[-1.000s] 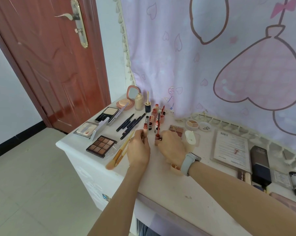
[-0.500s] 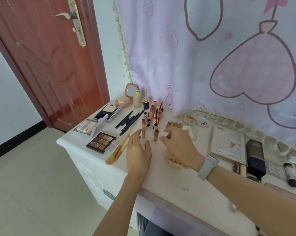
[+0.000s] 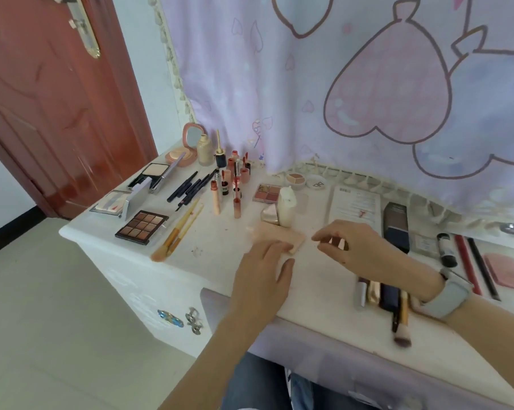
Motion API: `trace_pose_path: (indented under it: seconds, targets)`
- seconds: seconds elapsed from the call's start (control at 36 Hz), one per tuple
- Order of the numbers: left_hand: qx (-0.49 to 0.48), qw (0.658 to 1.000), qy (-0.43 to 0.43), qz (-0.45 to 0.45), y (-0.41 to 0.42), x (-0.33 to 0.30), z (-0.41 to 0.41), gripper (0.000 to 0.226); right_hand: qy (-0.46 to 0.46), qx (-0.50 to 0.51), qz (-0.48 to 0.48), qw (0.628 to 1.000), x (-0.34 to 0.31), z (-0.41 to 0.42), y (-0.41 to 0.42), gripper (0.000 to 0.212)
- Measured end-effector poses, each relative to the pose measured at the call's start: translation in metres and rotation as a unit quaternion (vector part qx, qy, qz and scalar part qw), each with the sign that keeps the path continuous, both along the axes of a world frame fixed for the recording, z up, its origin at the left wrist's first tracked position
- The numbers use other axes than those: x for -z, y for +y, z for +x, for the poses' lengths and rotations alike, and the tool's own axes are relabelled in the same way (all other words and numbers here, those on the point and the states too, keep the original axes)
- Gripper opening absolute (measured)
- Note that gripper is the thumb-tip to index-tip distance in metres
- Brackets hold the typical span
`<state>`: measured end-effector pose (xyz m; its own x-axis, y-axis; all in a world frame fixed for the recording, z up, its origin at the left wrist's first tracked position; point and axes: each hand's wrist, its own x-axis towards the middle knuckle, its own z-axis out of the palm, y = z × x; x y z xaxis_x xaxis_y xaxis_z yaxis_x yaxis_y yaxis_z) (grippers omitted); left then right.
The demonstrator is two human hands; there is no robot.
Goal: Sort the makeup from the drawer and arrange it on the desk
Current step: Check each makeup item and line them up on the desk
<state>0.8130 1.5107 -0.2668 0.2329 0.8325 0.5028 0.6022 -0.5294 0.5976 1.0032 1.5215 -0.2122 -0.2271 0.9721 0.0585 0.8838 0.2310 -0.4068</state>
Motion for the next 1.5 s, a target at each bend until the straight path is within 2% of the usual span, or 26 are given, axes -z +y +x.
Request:
trace_pose_path:
  seconds: [0.11,0.19,0.28,0.33,0.39,0.58,0.69,0.83,1.0,1.06,1.11,1.17,1.28,1.36,1.44,1.5]
  targets:
    - [0.065,0.997,0.042,-0.001,-0.01,0.004,0.023,0.023,-0.117,0.01,-0.036,0.992,0.007,0.028,-0.014,0.031]
    - [0.087,0.993,0.077,-0.023,-0.012,0.011,0.035,0.026,-0.218,0.021,-0.026,0.975,0.012,0.04,-0.023,0.05]
    - [0.071,0.99,0.117,-0.015,-0.012,0.018,0.039,0.023,-0.231,-0.007,-0.047,0.972,0.016,0.042,-0.036,0.073]
    - [0.062,0.991,0.121,-0.013,-0.011,0.02,0.04,0.021,-0.229,-0.046,-0.064,0.97,0.019,0.041,-0.044,0.08]
    - [0.058,0.991,0.12,-0.01,-0.01,0.021,0.04,0.02,-0.235,-0.075,-0.071,0.967,0.02,0.042,-0.048,0.077]
    - [0.051,0.991,0.122,-0.024,-0.011,0.023,0.039,0.02,-0.211,-0.119,-0.024,0.97,0.023,0.046,-0.044,0.035]
    - [0.048,0.991,0.12,-0.04,-0.012,0.022,0.038,0.02,-0.235,-0.144,0.013,0.961,0.025,0.049,-0.043,0.036]
    - [0.044,0.992,0.111,-0.052,-0.012,0.023,0.039,0.019,-0.161,-0.192,0.19,0.949,0.023,0.046,-0.042,0.035]
    - [0.039,0.993,0.095,-0.065,-0.013,0.021,0.04,0.024,-0.059,-0.16,0.296,0.94,0.009,0.038,-0.025,0.028]
    - [0.044,0.994,0.055,-0.086,-0.014,0.019,0.04,0.032,0.031,-0.114,0.307,0.944,0.004,0.029,-0.024,0.027]
    - [0.078,0.988,-0.033,-0.133,-0.015,0.014,0.041,0.045,0.186,-0.055,0.268,0.944,-0.005,0.016,-0.029,0.025]
    - [0.121,0.975,-0.103,-0.158,-0.017,0.009,0.042,0.052,0.345,-0.025,0.219,0.912,-0.012,0.003,-0.033,0.02]
    - [0.126,0.98,-0.123,-0.093,-0.02,-0.004,0.039,0.027,0.556,0.03,0.156,0.816,-0.017,-0.01,-0.036,0.019]
    - [0.102,0.985,-0.126,-0.053,-0.019,-0.011,0.028,0.019,0.694,0.08,0.055,0.713,-0.009,-0.007,-0.038,0.023]
    - [0.111,0.979,-0.139,-0.096,-0.02,-0.014,0.015,0.017,0.786,0.12,-0.016,0.607,-0.007,-0.005,-0.039,0.022]
    - [0.098,0.977,-0.157,-0.102,-0.022,-0.014,0.009,0.023,0.824,0.125,-0.064,0.549,-0.006,-0.006,-0.04,0.013]
